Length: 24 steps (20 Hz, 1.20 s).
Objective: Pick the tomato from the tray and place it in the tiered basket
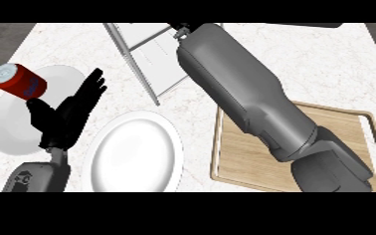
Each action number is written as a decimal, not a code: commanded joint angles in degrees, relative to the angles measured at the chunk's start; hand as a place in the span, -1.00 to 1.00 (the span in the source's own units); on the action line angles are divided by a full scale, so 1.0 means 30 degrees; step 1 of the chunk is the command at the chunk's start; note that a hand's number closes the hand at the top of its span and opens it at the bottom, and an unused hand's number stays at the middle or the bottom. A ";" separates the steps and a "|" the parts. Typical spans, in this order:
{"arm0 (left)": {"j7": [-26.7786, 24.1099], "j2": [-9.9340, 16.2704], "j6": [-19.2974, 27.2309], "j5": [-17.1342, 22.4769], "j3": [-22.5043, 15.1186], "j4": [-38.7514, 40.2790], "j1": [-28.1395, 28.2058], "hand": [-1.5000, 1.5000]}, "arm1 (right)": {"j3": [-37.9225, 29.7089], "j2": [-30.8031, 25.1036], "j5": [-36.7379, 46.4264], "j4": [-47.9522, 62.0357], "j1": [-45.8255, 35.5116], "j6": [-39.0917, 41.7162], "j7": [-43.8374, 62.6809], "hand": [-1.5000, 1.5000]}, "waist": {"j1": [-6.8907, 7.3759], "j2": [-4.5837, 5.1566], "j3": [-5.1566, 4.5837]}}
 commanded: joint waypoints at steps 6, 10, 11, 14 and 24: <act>-0.0511 0.0130 -0.0543 -0.0035 0.0110 0.0466 -0.0282 0.00 | -0.0228 0.0177 -0.0856 0.2633 -0.1263 -0.4199 0.1678 -1.00 | 0.0487 0.0335 -0.0029; 0.0212 0.0179 -0.0241 -0.0060 0.0127 -0.0326 0.0030 0.00 | -0.1401 0.0177 -0.1488 0.2290 -0.1263 -0.6653 0.1212 -1.00 | 0.0167 0.0123 0.0017; -0.0233 0.0127 -0.0157 0.0007 0.0494 0.0244 -0.0200 0.00 | -0.1199 0.0177 -0.1596 0.1955 -0.0674 -0.7433 0.1261 -1.00 | -0.0076 0.0104 0.0009; 0.0130 0.0322 -0.0407 0.0175 0.0618 0.0460 -0.0502 0.00 | -0.2062 0.0178 -0.1984 0.1499 -0.1293 -0.8955 0.1163 -1.00 | -0.0318 0.0073 0.0020; 0.0170 0.0322 0.0149 0.0183 0.1307 0.0111 0.0782 0.00 | -0.3843 0.0174 0.0486 0.1033 -0.1703 -1.3670 0.2428 -1.00 | -0.1784 -0.0499 0.0041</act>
